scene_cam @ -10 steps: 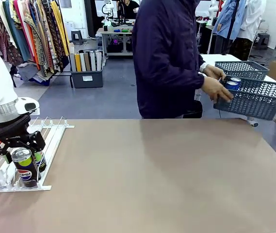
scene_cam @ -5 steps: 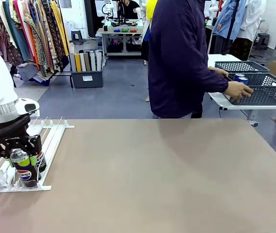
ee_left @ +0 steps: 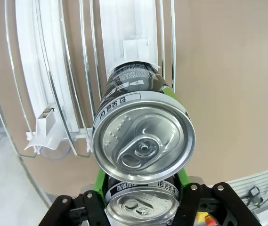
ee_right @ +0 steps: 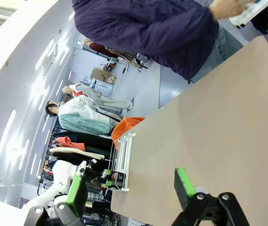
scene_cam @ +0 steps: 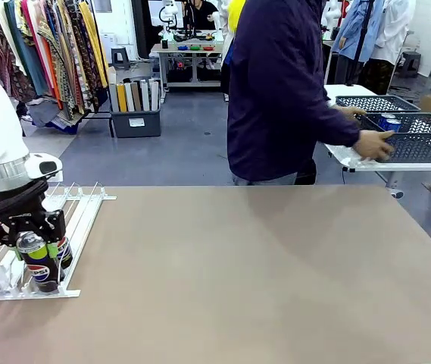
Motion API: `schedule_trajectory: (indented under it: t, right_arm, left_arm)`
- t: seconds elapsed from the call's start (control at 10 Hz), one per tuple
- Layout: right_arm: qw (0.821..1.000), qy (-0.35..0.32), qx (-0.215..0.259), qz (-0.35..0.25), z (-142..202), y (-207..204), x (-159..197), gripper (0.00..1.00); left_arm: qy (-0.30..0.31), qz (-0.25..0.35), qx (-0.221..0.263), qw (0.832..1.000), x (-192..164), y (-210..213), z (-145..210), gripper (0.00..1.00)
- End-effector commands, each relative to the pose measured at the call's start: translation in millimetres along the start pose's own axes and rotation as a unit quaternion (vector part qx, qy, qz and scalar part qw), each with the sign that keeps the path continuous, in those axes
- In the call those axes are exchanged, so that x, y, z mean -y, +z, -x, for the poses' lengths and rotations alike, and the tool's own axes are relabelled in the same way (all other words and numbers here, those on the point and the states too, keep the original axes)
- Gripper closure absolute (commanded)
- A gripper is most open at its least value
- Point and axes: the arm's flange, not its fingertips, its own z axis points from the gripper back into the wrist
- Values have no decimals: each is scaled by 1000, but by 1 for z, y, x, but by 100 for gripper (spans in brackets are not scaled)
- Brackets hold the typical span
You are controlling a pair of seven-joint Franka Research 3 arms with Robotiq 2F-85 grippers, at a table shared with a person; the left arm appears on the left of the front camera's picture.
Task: Retrieve and store the cans from the dispenser.
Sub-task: Pick up one can from the Automatic Can Dispenser and place it in the middle of the table.
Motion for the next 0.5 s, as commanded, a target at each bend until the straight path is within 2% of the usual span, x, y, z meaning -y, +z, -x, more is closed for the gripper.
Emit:
schedule_trajectory:
  t: [0.0, 0.3, 0.4]
  right_arm:
    - [1000, 12, 8, -13, -3, -2, -1, 0]
    - [1000, 12, 8, -13, -3, -2, -1, 0]
    - [1000, 12, 8, -13, -3, -2, -1, 0]
  left_arm:
    - [-45, 1, 13, 999, 3, 34, 19, 100]
    - [-84, -7, 101, 991, 5, 132, 85, 100]
    - [-74, 7, 137, 988, 3, 156, 99, 100]
